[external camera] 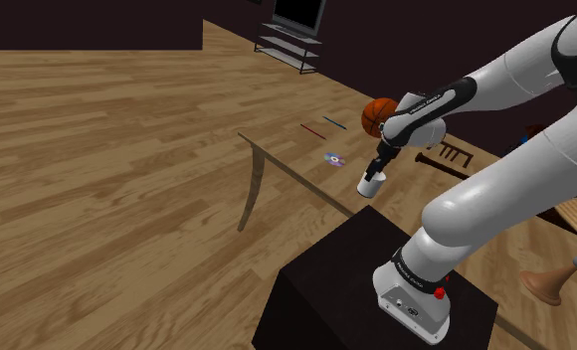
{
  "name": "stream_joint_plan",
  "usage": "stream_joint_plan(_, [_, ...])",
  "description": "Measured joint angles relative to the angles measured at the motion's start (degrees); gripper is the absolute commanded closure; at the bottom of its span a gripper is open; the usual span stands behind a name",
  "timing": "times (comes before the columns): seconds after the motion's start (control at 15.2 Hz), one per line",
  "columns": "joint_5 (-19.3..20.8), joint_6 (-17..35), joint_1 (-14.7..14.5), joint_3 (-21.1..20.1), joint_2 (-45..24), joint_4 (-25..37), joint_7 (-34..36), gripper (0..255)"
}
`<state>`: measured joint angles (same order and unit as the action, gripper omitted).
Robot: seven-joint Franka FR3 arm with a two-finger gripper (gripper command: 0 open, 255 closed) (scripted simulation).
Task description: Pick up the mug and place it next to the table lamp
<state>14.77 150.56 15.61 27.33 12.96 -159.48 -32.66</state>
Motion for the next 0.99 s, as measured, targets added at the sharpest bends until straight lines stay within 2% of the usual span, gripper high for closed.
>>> stream_joint_plan(0.46, [-4.4, 8.2, -1.8, 1.8, -8.2, -0.3, -3.7, 0])
stream_joint_plan(0.86, [-5.2, 9.2, -2.0, 2.0, -9.1, -0.2, -4.2, 0])
stream_joint_plan(0.92, [-5.2, 9.2, -2.0, 2.0, -9.1, -0.2, -4.2, 255])
stream_joint_plan(0.99, [-5.2, 9.2, -2.0, 2.0, -9.1, -0.2, -4.2, 255])
